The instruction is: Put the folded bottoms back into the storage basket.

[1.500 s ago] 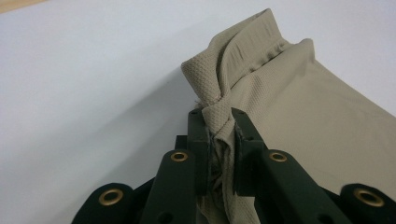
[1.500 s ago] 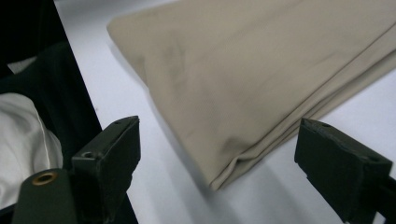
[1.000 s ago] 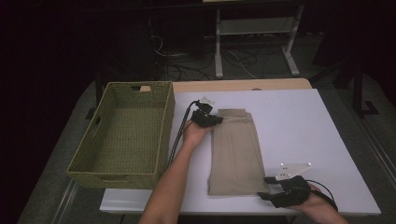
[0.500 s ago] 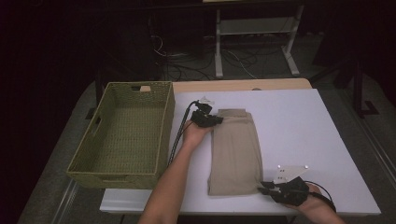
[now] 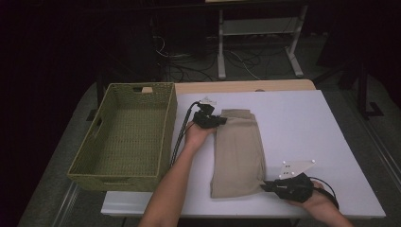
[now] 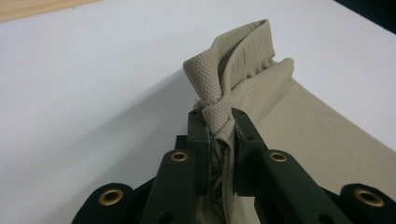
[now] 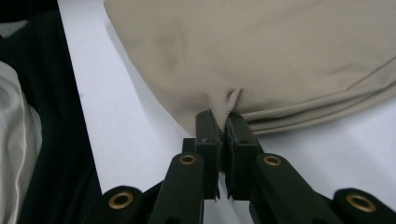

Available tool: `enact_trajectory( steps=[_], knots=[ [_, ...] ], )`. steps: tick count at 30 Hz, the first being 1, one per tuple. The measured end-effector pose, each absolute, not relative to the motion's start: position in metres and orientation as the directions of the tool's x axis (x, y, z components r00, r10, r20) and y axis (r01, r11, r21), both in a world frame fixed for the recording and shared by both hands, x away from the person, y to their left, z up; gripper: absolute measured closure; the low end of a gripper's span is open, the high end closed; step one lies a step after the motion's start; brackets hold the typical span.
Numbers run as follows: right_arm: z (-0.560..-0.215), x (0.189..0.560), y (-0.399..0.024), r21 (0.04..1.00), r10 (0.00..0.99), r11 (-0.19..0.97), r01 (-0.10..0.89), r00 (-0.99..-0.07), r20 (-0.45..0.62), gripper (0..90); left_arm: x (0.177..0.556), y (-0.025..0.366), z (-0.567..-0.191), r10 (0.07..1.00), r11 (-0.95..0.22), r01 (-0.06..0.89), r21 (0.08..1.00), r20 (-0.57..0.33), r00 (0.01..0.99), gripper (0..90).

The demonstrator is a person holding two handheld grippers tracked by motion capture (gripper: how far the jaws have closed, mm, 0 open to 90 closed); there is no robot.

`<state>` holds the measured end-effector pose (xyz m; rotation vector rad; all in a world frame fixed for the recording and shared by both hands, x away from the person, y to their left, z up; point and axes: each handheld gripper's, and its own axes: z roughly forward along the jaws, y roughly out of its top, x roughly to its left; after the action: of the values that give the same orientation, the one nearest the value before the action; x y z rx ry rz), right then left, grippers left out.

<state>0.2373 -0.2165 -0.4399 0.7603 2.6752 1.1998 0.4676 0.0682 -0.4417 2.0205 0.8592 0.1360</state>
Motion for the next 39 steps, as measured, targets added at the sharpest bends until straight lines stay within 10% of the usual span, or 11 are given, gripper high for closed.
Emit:
enact_trajectory(
  steps=[39],
  knots=[
    [-0.324,0.302,-0.183,0.908,0.423,0.358,0.216,-0.905,0.048,84.4,0.438,0.053,-0.320,0.566,-0.262,0.444,0.857,-0.236,0.790,80.4]
  ],
)
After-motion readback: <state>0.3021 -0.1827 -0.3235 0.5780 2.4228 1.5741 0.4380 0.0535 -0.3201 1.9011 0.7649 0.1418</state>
